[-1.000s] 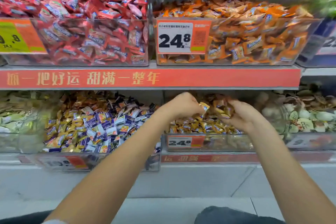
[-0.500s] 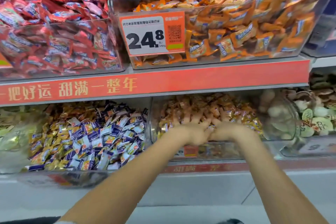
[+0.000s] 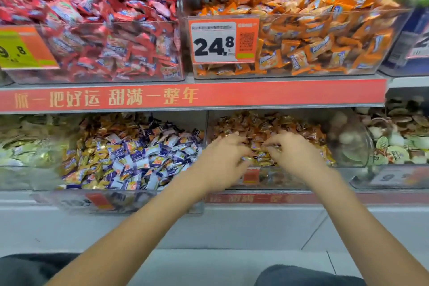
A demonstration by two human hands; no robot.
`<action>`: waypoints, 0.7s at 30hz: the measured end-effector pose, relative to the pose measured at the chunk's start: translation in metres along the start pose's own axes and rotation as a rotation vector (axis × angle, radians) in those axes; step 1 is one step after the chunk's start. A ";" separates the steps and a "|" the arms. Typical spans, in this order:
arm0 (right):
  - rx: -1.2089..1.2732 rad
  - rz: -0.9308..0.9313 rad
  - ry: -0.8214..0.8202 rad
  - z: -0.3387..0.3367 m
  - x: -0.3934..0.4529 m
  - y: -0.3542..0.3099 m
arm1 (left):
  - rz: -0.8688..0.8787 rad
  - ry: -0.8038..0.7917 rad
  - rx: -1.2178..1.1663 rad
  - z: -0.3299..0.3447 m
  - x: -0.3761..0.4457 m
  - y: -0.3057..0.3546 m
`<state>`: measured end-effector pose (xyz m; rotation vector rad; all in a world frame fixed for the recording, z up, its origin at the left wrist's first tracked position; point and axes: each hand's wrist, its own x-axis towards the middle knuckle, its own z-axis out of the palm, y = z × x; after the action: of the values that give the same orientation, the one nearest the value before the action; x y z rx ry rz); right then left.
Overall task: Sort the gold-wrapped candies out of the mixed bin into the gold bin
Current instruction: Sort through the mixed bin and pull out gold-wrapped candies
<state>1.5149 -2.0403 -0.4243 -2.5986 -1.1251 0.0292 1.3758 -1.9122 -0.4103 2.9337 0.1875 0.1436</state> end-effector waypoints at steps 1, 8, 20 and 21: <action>0.067 -0.072 0.091 -0.004 -0.011 -0.018 | 0.077 0.136 -0.060 -0.006 -0.026 -0.006; 0.504 -0.648 -0.136 0.017 -0.025 -0.181 | -0.197 0.578 -0.186 -0.001 -0.175 -0.098; -0.189 -1.005 -0.397 0.118 0.074 -0.346 | -0.722 0.804 -0.330 -0.021 -0.244 -0.197; -0.181 -0.991 -0.408 0.126 0.074 -0.352 | -0.712 0.788 -0.354 -0.020 -0.247 -0.200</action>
<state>1.2995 -1.7264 -0.4353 -1.9130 -2.5240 0.2479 1.1070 -1.7473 -0.4522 2.1429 1.1406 1.0631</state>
